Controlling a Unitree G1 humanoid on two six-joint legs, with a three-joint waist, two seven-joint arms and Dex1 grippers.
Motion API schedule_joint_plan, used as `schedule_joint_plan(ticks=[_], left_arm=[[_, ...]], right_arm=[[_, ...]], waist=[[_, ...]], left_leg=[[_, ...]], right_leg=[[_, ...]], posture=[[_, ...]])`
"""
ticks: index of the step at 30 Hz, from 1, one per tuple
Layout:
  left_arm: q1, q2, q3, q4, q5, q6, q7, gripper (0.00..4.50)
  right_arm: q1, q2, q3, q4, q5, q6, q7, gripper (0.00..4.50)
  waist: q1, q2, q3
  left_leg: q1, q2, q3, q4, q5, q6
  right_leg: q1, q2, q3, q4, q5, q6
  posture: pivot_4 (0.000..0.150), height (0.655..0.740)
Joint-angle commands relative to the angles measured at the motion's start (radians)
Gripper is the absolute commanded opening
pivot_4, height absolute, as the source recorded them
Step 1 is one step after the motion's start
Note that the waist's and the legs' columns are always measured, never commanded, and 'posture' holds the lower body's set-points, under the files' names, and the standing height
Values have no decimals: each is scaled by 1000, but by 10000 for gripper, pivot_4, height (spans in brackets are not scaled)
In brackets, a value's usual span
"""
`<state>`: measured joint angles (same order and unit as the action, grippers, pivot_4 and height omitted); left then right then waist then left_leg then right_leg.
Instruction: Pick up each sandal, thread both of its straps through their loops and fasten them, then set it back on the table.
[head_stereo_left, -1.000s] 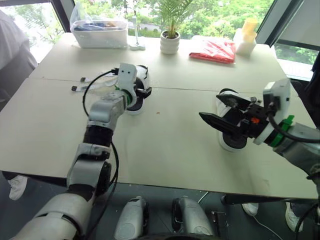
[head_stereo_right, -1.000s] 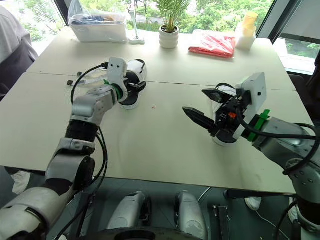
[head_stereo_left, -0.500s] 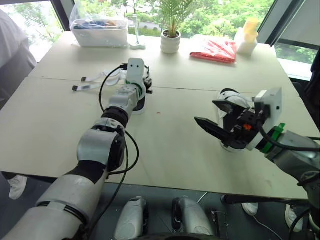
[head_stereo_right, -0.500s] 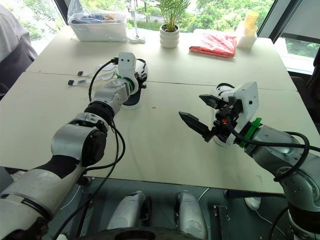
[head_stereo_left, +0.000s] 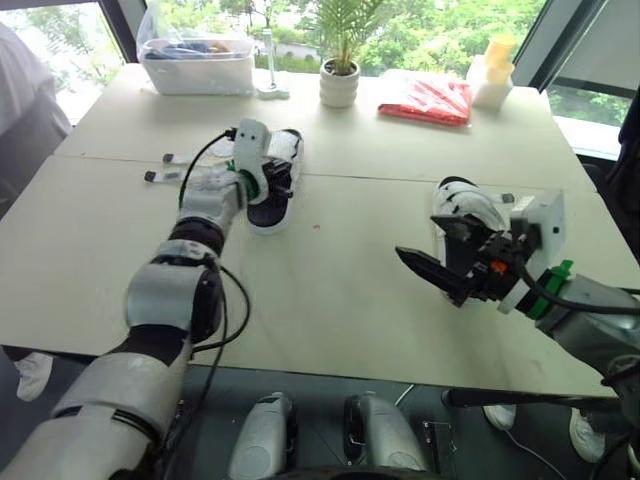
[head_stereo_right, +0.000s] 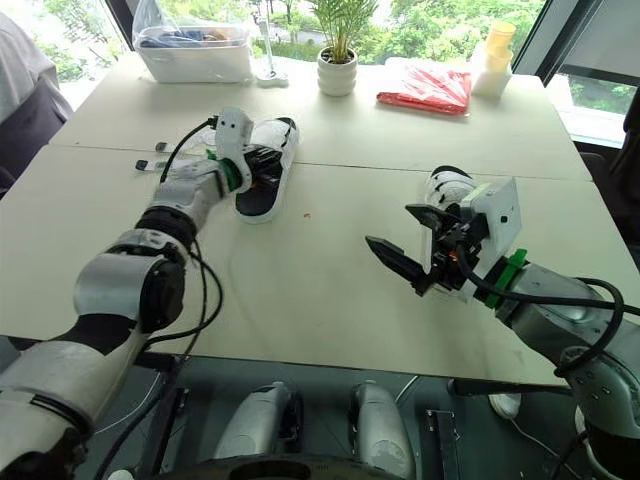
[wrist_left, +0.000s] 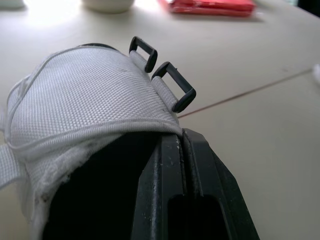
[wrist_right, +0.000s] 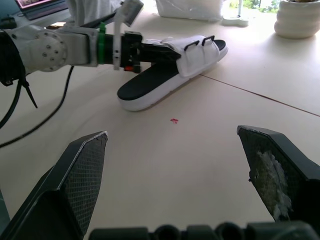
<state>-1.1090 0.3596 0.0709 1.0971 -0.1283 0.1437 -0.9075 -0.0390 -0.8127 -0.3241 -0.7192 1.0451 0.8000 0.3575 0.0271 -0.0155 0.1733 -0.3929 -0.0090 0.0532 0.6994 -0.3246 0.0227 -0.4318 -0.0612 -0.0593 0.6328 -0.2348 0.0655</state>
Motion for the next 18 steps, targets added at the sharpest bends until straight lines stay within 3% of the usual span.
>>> schedule_joint_plan(ticks=[1,3,6,9,13,18], left_arm=[[109,136,-43,-386,-143,199,-402,467],[188,210,-70,-584,-228,360,-536,467],[266,285,-105,-782,-285,463,-624,467],[391,424,-238,-997,-312,364,-700,467],[469,387,-298,-985,-150,142,-631,467],[557,348,-274,-1031,-159,139,-550,467]], right_arm=[[-14,-16,-22,8,3,-13,41,45000],[-21,-16,-14,23,-10,-14,56,45000],[-21,-19,-7,31,-20,-15,83,45000],[-13,-34,14,21,-22,-13,146,45000],[3,-59,27,4,-7,-9,224,45000],[28,-78,23,-34,22,6,267,45000]], waist=[[-15,0,0],[-18,0,0],[-8,1,0],[-15,1,-1],[-10,6,-3],[-14,6,-3]], left_leg=[[0,0,0,0,0,0],[0,0,-1,0,0,0],[-1,0,-3,1,0,0],[0,0,-4,1,0,1],[2,0,-4,1,-3,5],[2,0,-4,1,-3,6]], right_leg=[[0,0,0,0,0,0],[0,0,1,0,0,0],[1,-1,1,0,0,0],[3,-1,2,-2,0,0],[3,-2,2,-2,-1,-3],[3,-2,2,-1,0,-4]], posture=[[1500,7241],[1500,7241],[1500,7241],[1500,7241],[1500,7241],[1500,7241]])
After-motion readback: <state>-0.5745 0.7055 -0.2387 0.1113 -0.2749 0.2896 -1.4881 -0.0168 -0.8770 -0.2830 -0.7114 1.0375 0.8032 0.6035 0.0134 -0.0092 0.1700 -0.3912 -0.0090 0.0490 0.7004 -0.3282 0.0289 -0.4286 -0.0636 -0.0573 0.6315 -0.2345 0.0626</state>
